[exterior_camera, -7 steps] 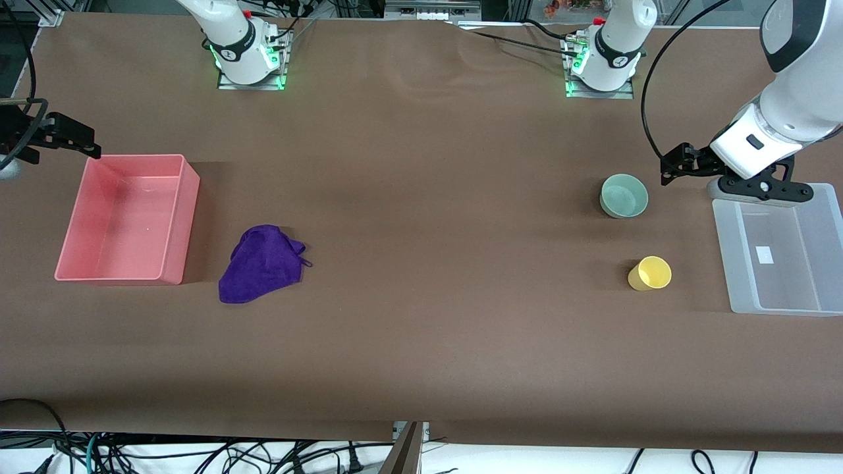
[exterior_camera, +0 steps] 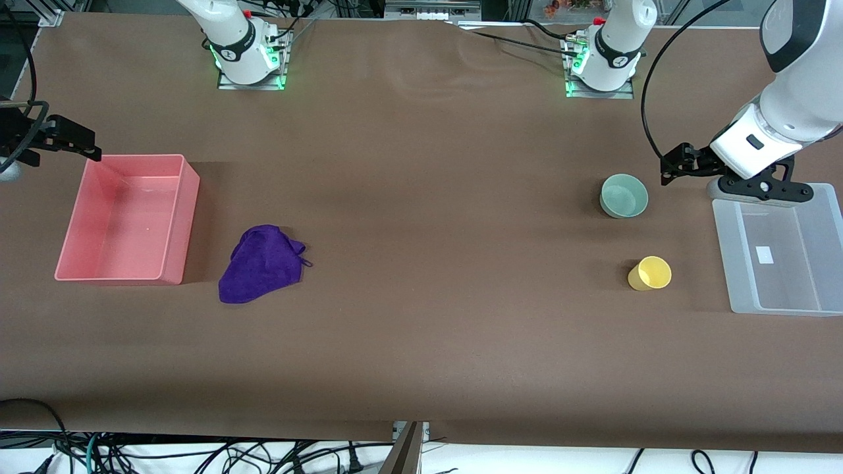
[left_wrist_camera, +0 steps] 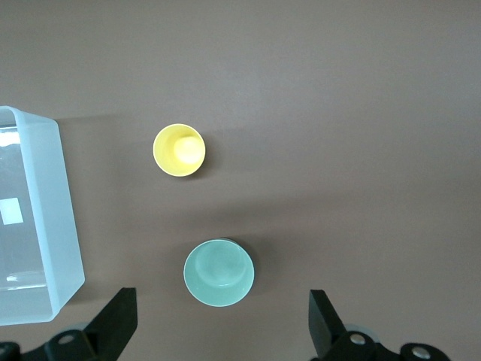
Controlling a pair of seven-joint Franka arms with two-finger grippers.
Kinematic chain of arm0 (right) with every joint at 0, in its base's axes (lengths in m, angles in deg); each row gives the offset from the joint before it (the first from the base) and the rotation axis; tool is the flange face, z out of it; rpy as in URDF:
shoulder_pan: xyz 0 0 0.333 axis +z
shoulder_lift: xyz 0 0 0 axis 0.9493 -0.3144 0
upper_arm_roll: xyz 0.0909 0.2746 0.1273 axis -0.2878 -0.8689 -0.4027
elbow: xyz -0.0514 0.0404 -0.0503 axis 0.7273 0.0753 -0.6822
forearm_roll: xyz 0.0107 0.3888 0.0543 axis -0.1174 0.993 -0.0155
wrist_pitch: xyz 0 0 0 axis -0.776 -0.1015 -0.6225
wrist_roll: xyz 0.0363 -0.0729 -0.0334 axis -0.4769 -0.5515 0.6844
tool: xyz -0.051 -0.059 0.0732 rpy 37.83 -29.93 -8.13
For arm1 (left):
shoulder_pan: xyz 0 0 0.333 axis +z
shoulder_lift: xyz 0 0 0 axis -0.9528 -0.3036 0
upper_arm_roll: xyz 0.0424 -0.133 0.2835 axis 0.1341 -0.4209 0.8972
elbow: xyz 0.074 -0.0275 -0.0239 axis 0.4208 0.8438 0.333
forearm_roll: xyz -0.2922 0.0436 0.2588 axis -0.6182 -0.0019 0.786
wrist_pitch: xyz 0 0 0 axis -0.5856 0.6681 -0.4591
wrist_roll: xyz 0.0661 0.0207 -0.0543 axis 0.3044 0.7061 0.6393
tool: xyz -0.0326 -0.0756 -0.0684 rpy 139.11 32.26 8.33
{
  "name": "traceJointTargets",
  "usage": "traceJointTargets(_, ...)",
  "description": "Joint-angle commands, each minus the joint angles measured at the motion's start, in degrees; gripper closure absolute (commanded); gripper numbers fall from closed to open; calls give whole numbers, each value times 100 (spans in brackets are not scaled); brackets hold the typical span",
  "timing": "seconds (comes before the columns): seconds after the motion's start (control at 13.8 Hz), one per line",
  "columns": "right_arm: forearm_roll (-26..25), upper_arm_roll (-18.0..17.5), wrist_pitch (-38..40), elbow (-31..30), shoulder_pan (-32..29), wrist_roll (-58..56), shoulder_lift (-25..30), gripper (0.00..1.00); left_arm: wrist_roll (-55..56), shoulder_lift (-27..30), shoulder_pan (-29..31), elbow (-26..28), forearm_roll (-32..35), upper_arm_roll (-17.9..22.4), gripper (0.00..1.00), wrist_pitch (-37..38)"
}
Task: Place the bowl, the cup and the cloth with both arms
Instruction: 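Move the left gripper toward the mint-green bowl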
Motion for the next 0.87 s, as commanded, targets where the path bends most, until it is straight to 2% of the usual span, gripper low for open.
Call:
traceJointTargets(0.0,-35,-7,-49,6,15,-88,25,0,-14,-76,-13,-98,-83,25,0,174)
traceJointTargets(0.15,-27,-7,-49,6,24,-88,25,0,-40,-164,-13,-97,-83,34,0,962)
traceJointTargets(0.36,-35,2,-66,6,15,-123,25,0,-66,-226,214,208,-39,52,0,1046)
traceJointTargets(0.58,0,-7,-75,15,24,-132,8,0,-276,-165,355,1094,207,25,0,47)
traceJointTargets(0.8,-53,-69,-84,6,15,-140,-115,0,-574,-41,391,2245,277,25,0,-1122)
